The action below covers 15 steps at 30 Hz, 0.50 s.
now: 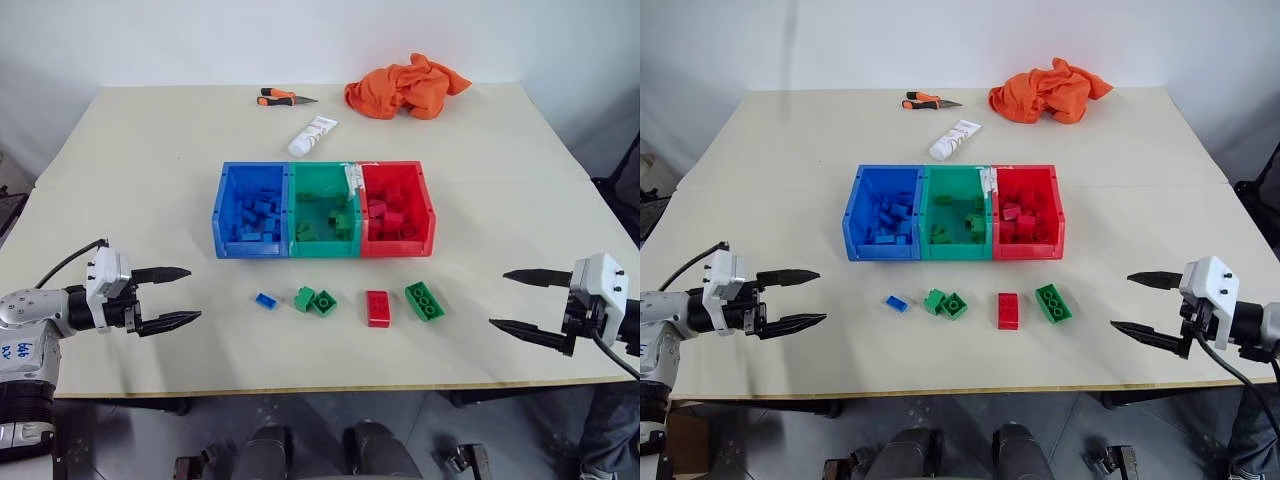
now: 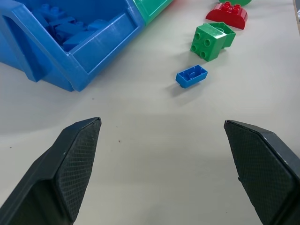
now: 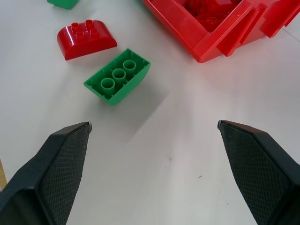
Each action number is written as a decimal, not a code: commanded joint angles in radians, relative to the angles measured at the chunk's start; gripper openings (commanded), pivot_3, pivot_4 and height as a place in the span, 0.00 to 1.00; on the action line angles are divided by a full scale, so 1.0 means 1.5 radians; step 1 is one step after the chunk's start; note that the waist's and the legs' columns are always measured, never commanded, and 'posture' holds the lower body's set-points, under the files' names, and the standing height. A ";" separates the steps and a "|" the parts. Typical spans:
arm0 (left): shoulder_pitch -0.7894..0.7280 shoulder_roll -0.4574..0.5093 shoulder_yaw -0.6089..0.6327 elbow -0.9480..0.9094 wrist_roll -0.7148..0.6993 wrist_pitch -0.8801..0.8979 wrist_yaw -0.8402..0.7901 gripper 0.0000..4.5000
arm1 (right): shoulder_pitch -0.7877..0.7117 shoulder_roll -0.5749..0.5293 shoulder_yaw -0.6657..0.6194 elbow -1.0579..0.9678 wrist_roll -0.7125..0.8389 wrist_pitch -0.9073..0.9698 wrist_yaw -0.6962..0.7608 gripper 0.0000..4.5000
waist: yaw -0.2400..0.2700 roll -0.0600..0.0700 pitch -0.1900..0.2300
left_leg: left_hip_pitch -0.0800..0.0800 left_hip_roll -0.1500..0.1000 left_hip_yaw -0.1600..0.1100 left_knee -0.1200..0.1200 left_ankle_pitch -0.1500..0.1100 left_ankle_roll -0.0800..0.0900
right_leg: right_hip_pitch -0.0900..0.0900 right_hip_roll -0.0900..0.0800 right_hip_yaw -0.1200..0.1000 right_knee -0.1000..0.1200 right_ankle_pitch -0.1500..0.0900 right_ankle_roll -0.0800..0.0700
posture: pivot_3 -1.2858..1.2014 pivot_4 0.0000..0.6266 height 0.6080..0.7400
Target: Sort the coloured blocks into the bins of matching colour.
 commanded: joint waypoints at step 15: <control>-0.056 -0.055 -0.069 -0.092 -0.011 0.067 0.017 0.99 | 0.137 -0.009 -0.107 -0.069 0.012 0.028 -0.039 1.00 | 0.001 0.000 0.000 | 0.000 0.000 0.000 0.001 0.000 0.000 | 0.000 0.000 0.000 0.000 0.000 0.000 | 0.52 0.24 1.00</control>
